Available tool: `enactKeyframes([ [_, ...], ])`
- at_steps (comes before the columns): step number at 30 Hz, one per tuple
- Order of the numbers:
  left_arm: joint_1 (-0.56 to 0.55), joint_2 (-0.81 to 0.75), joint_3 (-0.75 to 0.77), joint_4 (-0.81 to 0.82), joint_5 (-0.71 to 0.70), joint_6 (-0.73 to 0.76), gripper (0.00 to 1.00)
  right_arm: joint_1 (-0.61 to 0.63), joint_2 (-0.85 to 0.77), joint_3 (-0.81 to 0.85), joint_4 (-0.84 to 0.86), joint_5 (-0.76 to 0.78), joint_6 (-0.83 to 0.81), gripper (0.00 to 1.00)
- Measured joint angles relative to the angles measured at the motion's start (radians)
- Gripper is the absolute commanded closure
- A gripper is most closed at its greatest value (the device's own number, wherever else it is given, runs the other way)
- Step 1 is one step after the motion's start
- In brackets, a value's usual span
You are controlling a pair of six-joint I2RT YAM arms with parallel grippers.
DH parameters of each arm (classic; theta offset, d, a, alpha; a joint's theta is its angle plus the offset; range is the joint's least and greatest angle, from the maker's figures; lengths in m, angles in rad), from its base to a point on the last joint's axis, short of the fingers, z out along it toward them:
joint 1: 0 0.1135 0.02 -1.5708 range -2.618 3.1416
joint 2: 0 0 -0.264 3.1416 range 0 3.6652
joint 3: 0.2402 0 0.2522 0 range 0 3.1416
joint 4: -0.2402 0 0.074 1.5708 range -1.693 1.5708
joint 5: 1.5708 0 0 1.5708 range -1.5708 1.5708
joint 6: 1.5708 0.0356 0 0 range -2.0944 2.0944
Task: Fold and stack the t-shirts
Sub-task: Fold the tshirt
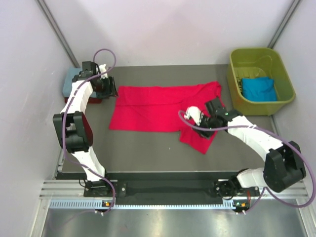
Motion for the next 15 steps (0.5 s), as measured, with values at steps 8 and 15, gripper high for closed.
enactKeyframes([
  [8, 0.013, -0.046, -0.098, 0.014, 0.011, -0.034, 0.37, 0.095, -0.139, -0.170, -0.054, 0.051, -0.095, 0.56],
  [15, 0.016, -0.055, -0.138, 0.015, 0.019, -0.060, 0.37, 0.166, -0.176, -0.260, -0.063, 0.071, -0.126, 0.57],
])
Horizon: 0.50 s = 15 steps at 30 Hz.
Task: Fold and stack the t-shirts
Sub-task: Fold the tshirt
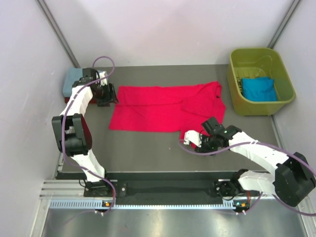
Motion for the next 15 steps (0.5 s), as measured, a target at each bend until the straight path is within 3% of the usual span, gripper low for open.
enactKeyframes([
  [15, 0.005, -0.002, -0.008, 0.002, 0.004, -0.017, 0.37, 0.045, 0.091, -0.026, 0.055, 0.031, -0.050, 0.57],
])
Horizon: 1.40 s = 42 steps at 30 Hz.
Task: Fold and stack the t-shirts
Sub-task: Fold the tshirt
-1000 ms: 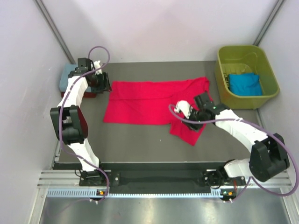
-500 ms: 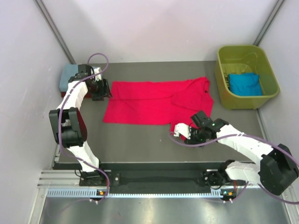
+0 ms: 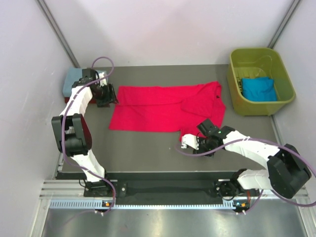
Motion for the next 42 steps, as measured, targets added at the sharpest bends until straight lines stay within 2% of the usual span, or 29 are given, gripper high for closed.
enactKeyframes([
  [6, 0.017, -0.001, -0.005, 0.000, 0.000, -0.002, 0.37, 0.005, 0.018, -0.013, 0.024, 0.007, -0.011, 0.59],
  [12, 0.026, -0.001, -0.006, 0.000, 0.000, -0.002, 0.37, 0.010, 0.025, -0.022, 0.041, 0.015, -0.021, 0.66],
  [15, 0.030, -0.001, -0.014, 0.001, 0.008, -0.005, 0.38, 0.010, 0.026, -0.026, 0.064, 0.022, -0.021, 0.78],
  [16, 0.033, -0.001, -0.019, 0.001, 0.012, -0.006, 0.38, 0.010, 0.027, -0.026, 0.076, 0.026, -0.021, 0.86],
  [19, 0.052, -0.005, -0.049, -0.003, 0.027, -0.018, 0.38, 0.010, 0.028, -0.031, 0.100, 0.037, -0.019, 0.97],
  [21, 0.070, -0.005, -0.065, -0.017, 0.038, -0.024, 0.38, 0.010, 0.028, -0.031, 0.103, 0.045, -0.019, 1.00],
  [30, 0.187, -0.005, -0.195, -0.039, 0.095, -0.088, 0.37, 0.005, 0.001, -0.014, 0.091, 0.098, -0.015, 1.00],
  [35, 0.216, -0.004, -0.222, -0.043, 0.123, -0.112, 0.37, -0.021, -0.015, 0.021, 0.095, 0.106, -0.007, 1.00],
  [42, 0.214, 0.025, -0.233, -0.040, 0.144, -0.124, 0.46, -0.056, -0.019, 0.023, 0.095, 0.115, -0.007, 1.00],
])
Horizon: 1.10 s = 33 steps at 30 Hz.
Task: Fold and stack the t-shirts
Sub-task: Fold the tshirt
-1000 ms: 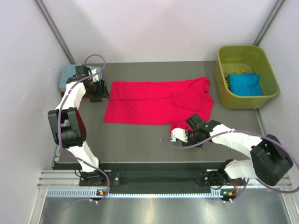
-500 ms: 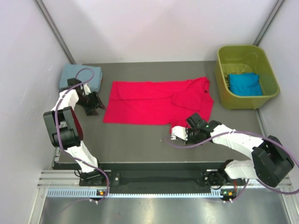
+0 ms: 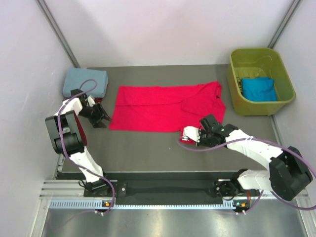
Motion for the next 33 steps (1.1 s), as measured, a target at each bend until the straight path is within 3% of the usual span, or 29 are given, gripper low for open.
enactKeyframes([
  [17, 0.001, 0.078, -0.045, -0.002, -0.043, -0.004, 0.56, -0.050, -0.028, -0.003, 0.013, 0.001, 0.007, 1.00],
  [18, 0.001, 0.085, -0.042, -0.007, -0.036, -0.005, 0.58, -0.052, -0.030, -0.003, 0.016, 0.000, 0.007, 1.00],
  [20, 0.001, 0.095, -0.032, -0.009, -0.030, -0.007, 0.71, -0.057, -0.033, -0.003, 0.021, 0.001, 0.008, 1.00],
  [21, 0.001, 0.102, -0.029, -0.006, -0.028, -0.008, 0.81, -0.061, -0.035, -0.003, 0.024, 0.000, 0.010, 1.00],
  [22, 0.001, 0.111, -0.024, -0.005, -0.024, -0.008, 0.99, -0.064, -0.037, -0.003, 0.025, 0.001, 0.015, 1.00],
  [33, 0.001, 0.129, 0.018, -0.014, -0.010, 0.013, 1.00, -0.129, -0.039, 0.011, 0.022, 0.007, 0.026, 1.00],
])
